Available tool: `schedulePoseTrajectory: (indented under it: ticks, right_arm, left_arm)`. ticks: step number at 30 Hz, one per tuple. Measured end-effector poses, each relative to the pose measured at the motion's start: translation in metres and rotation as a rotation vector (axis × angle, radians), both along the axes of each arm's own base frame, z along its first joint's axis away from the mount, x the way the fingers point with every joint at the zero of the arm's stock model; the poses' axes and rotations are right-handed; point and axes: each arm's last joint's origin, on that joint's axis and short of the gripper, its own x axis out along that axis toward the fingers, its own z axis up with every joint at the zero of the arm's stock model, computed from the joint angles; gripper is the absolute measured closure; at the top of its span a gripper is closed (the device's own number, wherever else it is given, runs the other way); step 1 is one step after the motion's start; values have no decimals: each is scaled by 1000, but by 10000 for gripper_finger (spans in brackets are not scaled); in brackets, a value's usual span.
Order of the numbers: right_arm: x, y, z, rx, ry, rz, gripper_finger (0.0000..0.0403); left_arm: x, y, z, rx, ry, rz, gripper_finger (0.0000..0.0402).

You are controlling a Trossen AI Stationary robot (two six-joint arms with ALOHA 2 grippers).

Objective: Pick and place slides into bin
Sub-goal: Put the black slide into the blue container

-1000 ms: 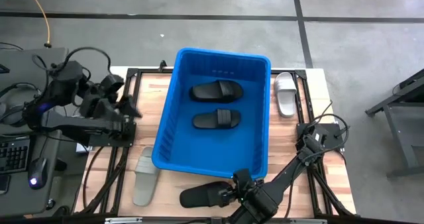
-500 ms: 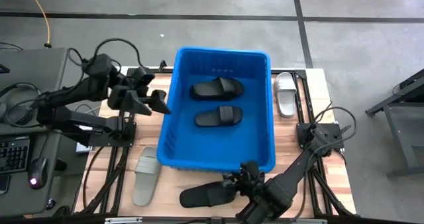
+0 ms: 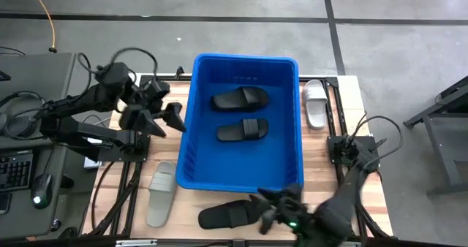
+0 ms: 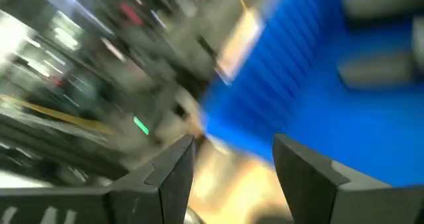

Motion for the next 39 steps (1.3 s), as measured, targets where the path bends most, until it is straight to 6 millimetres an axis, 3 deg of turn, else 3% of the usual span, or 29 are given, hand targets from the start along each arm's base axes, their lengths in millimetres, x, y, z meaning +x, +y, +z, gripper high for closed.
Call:
schedulePoseTrajectory:
  ticks: [4,12,17,22,28,31,39]
  right_arm:
    - [-18,-7,35,-138,-127,-44,210]
    - [-45,-48,84,-286,-54,-30,210]
    - [-54,-77,106,-339,10,-16,210]
    - [-60,-95,114,-396,113,59,210]
    - [-72,-118,119,-432,232,144,210]
    - [-78,-128,119,-444,298,183,210]
    - [-86,-143,124,-509,387,242,210]
  left_arm:
    - [12,-12,-1,-2,-12,29,23]
    - [50,-57,-14,30,-23,-135,23]
    - [65,-78,-26,71,12,-71,23]
    - [69,-95,-39,78,139,88,23]
    - [66,-132,-34,39,52,58,23]
    - [67,-153,-45,54,107,37,23]
    - [68,-213,-78,-3,263,191,23]
